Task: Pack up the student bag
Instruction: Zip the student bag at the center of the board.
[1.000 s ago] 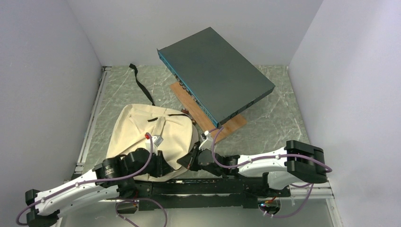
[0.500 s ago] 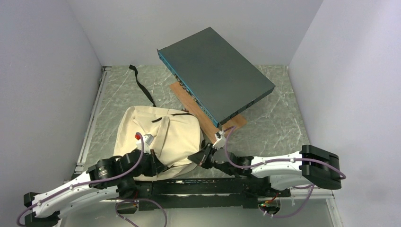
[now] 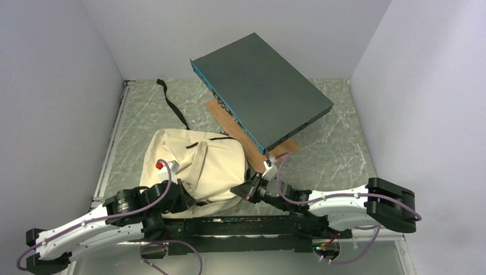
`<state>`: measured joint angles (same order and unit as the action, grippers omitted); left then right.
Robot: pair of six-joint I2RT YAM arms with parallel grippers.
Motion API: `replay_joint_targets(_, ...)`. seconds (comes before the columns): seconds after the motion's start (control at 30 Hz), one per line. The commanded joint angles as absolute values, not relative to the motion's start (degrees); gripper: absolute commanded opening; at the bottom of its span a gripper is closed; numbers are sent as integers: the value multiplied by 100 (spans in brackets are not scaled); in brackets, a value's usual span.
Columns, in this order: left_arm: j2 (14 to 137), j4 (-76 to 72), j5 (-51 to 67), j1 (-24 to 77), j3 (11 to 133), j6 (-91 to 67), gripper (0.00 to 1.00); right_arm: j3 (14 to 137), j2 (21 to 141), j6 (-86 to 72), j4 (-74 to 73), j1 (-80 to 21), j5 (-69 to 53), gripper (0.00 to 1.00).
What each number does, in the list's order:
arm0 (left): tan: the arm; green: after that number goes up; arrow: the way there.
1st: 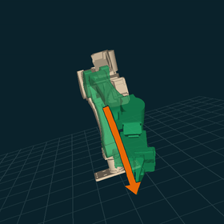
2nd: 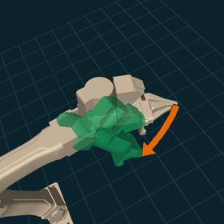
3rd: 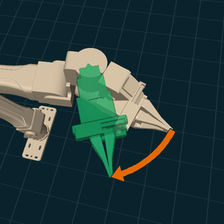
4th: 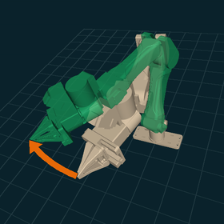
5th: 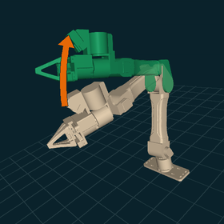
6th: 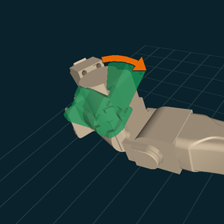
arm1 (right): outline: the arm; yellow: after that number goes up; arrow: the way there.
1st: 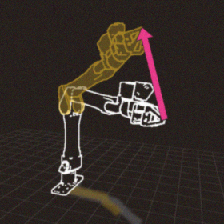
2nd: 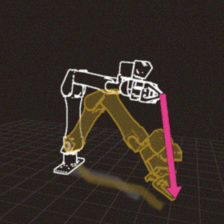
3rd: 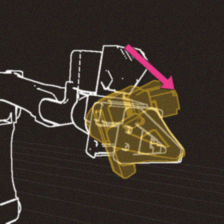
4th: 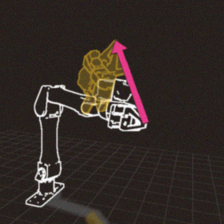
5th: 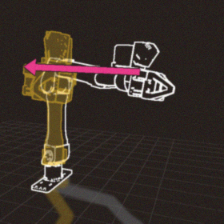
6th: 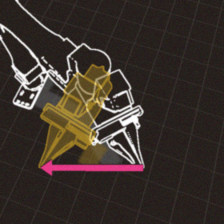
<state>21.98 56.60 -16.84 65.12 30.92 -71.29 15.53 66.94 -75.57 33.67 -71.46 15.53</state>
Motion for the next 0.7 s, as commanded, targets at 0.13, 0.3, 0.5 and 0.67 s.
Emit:
replay_joint_targets(0.13, 2493, 6739, -2460, 6504, 3245, -7547, 0, 1514, 6289, -6982, 2937, -6961, 1973, 0)
replay_joint_targets(0.3, 1541, 6434, -2408, 6504, 3107, -7357, 0, 1768, 6457, -6330, 3037, -6961, 1451, 0)
replay_joint_targets(0.5, 561, 5333, -2033, 6504, 2869, -6673, 54, 2056, 6500, -5940, 2554, -6961, 1143, 9)
replay_joint_targets(0.67, 1031, 4296, -1268, 6504, 2636, -6066, 63, 2029, 6566, -5992, 2664, -6961, 1009, 9)
